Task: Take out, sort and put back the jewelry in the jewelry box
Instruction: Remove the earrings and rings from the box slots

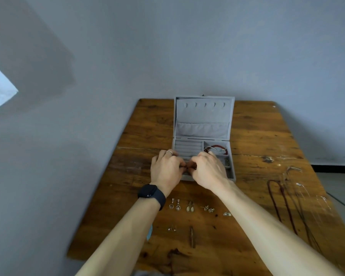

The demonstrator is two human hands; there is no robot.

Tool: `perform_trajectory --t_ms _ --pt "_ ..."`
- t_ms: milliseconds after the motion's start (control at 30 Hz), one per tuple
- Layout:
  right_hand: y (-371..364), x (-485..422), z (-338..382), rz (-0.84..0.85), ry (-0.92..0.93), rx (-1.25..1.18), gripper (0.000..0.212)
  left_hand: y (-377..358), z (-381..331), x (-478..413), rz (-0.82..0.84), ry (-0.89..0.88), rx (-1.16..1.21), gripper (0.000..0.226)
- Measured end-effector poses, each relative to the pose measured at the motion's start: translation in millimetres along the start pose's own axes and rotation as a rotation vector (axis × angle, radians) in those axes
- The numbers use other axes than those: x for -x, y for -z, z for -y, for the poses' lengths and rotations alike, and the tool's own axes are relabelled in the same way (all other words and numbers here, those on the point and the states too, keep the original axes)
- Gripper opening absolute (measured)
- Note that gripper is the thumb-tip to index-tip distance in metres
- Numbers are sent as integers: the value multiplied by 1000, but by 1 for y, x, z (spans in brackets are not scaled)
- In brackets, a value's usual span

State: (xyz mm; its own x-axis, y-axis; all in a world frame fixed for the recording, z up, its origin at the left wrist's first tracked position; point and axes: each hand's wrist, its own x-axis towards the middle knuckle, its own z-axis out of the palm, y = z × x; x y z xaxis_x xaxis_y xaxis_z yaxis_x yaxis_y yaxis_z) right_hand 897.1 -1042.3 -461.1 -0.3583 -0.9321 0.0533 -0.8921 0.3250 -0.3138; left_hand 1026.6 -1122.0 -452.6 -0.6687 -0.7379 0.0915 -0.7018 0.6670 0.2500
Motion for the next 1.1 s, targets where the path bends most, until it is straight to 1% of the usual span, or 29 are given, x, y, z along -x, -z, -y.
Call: perform_trajectory --t_ms 133,267,400,500,633,733,900,1100 --pt "5 -5 1 66 16 36 26 2 -2 -1 10 -8 -42 24" --pt "2 0 -2 68 53 59 30 2 -4 0 4 -12 -73 23" --pt "1 1 -2 23 79 79 27 2 -5 0 -2 -13 -95 21" --pt "2 0 0 -30 77 80 33 2 -6 0 -17 4 -99 22" --pt "2 3 3 -53 100 102 22 0 -4 3 -43 51 -59 18" --pt "1 4 4 -79 123 108 22 -1 -3 3 -46 57 -58 18" --pt "-5 6 -2 -114 112 53 24 -2 -3 2 -49 60 -35 15" --pt "-4 11 -11 -147 102 -51 15 -1 3 1 -22 49 24 19"
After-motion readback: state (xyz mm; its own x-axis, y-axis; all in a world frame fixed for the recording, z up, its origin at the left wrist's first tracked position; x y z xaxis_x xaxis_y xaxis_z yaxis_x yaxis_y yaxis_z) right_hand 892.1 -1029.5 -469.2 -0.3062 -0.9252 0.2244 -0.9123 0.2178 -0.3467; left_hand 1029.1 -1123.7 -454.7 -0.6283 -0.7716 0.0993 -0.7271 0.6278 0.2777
